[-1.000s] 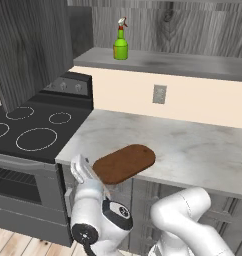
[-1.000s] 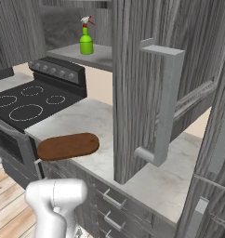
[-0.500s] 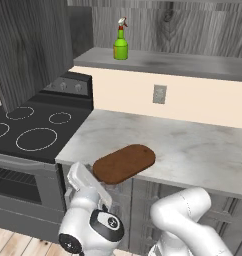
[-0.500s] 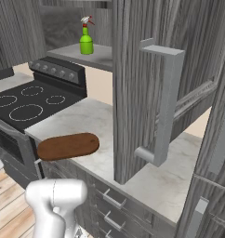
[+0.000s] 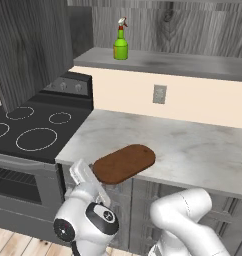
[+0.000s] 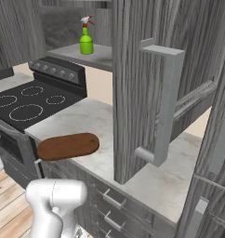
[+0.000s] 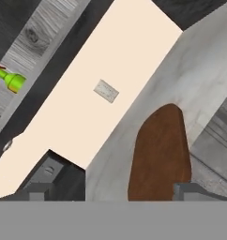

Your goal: Move the cutting board and knife to the sink. Then move spray from the cabinet to the counter.

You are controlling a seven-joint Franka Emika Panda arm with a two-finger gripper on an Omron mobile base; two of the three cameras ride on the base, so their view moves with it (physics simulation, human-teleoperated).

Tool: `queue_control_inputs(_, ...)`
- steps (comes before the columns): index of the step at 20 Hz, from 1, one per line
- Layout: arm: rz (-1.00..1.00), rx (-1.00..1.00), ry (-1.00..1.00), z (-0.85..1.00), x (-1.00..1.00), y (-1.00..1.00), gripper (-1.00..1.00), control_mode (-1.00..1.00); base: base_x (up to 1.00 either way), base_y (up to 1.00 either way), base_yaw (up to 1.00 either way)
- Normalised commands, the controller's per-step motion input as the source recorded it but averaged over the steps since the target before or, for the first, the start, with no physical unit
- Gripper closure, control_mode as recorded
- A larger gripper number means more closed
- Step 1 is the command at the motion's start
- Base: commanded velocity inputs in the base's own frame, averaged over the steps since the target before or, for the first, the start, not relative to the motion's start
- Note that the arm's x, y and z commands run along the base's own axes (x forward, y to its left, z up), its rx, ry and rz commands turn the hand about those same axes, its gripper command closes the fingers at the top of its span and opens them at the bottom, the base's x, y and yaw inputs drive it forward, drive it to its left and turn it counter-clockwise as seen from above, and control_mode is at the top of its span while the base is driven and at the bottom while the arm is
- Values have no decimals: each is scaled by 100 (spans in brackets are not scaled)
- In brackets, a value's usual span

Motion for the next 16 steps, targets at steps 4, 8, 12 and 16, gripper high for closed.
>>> queue_control_inputs(4, 0, 24, -6, -43, 4, 0, -100, -100, 0, 0, 0)
queue_control_inputs(8, 0, 19, -22, -48, 0, 0, -100, -100, 0, 0, 0)
queue_control_inputs(12, -1, 13, -22, -46, 0, 0, -100, -100, 0, 0, 0)
queue_control_inputs(16, -14, 12, -16, -56, 0, 1, -100, -100, 0, 0, 0)
